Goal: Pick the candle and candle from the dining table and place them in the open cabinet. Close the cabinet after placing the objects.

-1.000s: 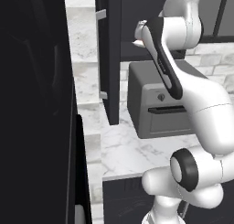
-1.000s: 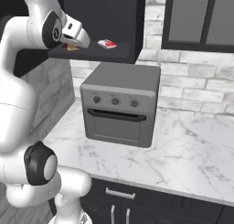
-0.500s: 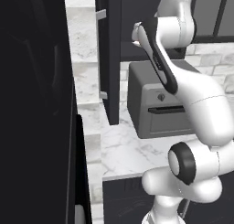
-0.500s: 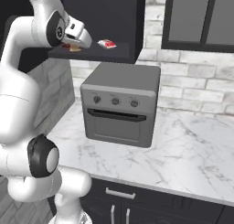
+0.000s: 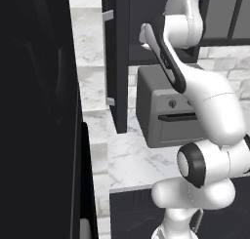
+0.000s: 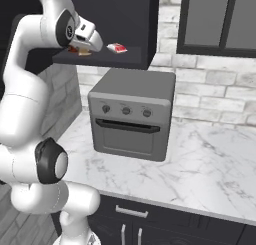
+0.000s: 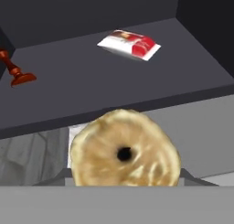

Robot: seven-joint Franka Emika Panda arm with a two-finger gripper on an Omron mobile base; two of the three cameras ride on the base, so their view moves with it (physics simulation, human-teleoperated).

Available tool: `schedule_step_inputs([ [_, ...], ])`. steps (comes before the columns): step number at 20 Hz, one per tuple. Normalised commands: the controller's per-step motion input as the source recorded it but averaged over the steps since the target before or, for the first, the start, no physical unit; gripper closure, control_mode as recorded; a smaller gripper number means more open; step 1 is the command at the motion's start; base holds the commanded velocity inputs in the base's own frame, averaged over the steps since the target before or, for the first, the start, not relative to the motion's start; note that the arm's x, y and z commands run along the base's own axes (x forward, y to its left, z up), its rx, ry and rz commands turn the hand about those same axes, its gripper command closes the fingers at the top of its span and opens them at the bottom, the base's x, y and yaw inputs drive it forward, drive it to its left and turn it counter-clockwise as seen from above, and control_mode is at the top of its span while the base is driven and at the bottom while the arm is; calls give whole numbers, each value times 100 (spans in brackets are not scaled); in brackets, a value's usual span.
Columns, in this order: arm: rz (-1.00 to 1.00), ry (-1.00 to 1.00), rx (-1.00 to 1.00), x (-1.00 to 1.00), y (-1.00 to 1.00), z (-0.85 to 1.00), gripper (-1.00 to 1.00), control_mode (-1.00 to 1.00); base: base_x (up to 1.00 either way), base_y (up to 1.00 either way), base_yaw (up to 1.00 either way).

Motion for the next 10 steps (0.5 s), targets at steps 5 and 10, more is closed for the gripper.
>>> schedule_step_inputs([
  [5, 0, 4, 0, 19, 0, -6, 100, -100, 0, 0, 0],
  [10, 0, 1, 0, 13, 0, -7, 100, -100, 0, 0, 0],
])
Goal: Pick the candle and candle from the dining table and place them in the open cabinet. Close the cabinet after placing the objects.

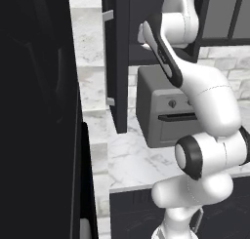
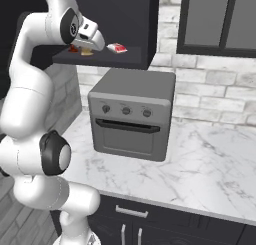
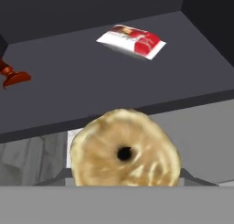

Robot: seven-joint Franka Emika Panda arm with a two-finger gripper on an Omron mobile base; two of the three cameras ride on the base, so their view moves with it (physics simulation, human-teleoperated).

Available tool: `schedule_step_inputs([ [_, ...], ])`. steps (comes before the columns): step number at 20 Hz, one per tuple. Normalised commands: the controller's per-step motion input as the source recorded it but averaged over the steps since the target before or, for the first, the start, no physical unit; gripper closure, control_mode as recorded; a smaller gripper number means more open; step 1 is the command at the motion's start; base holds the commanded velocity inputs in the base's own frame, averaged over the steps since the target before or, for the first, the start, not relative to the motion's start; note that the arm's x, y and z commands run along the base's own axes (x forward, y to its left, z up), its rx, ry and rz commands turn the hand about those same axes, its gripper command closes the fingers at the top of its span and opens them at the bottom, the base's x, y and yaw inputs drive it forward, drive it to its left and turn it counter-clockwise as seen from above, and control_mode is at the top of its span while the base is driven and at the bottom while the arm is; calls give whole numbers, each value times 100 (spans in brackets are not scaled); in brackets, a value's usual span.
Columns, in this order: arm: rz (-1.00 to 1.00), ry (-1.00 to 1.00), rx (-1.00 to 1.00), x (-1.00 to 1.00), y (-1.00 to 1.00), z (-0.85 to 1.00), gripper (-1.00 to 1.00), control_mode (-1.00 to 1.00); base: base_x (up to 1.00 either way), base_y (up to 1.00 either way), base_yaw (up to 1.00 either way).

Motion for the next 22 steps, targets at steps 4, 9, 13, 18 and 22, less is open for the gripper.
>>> schedule_step_inputs([
  [4, 0, 0, 0, 10, 0, -3, 100, -100, 0, 0, 0],
  [9, 0, 0, 0, 11, 0, -7, 100, -100, 0, 0, 0],
  [13, 0, 0, 0, 11, 0, -4, 100, -100, 0, 0, 0],
  [18, 0, 0, 0, 16, 0, -1, 100, -100, 0, 0, 0],
  [22, 0, 0, 0, 18, 0, 0, 100, -100, 0, 0, 0],
])
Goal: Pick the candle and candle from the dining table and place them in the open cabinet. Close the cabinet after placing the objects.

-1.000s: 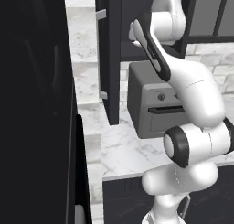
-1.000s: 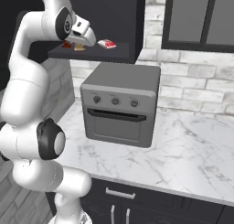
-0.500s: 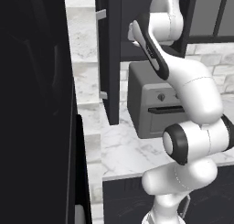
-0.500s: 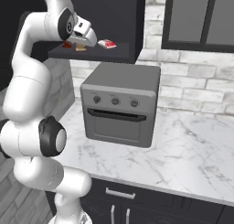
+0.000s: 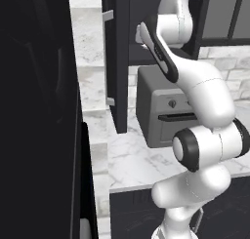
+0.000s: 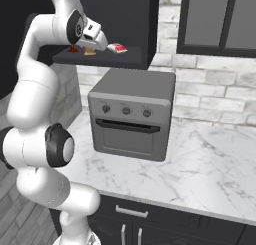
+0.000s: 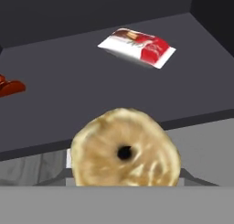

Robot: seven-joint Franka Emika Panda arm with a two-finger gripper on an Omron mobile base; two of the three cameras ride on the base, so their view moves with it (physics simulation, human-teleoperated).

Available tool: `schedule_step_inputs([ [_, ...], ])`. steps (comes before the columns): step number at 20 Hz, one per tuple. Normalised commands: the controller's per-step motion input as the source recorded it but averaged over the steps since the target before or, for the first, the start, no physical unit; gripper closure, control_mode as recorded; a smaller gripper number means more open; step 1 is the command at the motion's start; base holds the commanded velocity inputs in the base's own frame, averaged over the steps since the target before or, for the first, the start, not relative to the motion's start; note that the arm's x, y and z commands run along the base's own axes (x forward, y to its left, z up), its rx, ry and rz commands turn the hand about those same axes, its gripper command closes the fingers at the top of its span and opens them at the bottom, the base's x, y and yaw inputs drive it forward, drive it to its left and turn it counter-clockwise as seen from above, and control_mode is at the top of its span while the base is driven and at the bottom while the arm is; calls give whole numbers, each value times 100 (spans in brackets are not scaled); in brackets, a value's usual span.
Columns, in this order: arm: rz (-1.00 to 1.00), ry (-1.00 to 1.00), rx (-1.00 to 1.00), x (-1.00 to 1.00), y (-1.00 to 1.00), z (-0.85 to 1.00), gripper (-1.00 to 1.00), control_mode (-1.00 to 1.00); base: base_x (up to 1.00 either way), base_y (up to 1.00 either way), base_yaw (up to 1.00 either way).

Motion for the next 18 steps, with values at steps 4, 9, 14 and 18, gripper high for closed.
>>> schedule_step_inputs([
  [4, 0, 0, 0, 17, 0, 0, 100, -100, 0, 0, 0],
  [9, 0, 0, 0, 16, 0, 0, 100, -100, 0, 0, 0],
  [14, 0, 0, 0, 12, 0, 0, 100, -100, 0, 0, 0],
  [18, 0, 0, 0, 9, 0, -1, 100, -100, 0, 0, 0],
])
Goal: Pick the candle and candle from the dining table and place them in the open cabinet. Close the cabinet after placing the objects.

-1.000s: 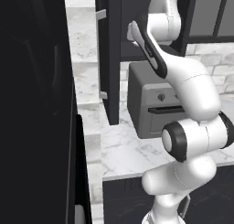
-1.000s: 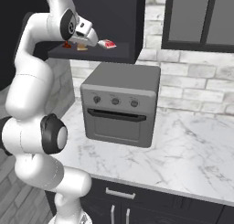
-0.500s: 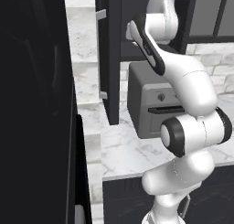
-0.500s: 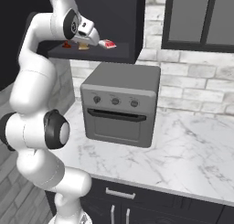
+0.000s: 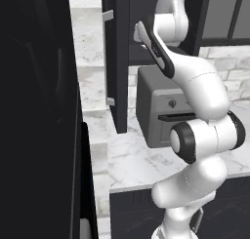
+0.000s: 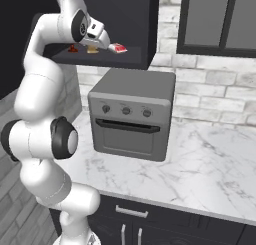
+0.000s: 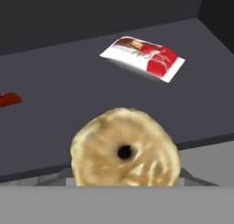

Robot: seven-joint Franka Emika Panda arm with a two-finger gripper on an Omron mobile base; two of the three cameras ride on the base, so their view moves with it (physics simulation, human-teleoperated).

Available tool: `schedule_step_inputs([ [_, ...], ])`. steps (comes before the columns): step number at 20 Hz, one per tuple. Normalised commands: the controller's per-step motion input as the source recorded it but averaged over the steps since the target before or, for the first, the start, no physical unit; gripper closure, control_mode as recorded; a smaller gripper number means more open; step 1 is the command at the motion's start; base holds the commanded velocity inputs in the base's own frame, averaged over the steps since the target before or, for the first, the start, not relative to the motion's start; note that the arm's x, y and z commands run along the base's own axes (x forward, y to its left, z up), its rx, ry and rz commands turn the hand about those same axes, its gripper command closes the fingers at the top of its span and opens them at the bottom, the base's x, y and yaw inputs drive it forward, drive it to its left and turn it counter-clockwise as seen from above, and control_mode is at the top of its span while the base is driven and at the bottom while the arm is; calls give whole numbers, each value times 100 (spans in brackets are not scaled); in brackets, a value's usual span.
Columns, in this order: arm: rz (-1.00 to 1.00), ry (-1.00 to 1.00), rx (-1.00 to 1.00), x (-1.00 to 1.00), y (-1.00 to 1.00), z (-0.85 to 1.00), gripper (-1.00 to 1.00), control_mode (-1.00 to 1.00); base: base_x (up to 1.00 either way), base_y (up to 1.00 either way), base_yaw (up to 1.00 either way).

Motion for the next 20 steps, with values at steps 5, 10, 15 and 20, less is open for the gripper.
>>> schedule_step_inputs([
  [5, 0, 0, 0, 10, 0, -1, 100, -100, 0, 0, 0],
  [10, 0, 0, 0, 9, 0, -8, 100, -100, 0, 0, 0],
  [15, 0, 0, 0, 3, 0, -14, 100, -100, 0, 0, 0],
  [20, 0, 0, 0, 7, 0, -10, 100, -100, 0, 0, 0],
])
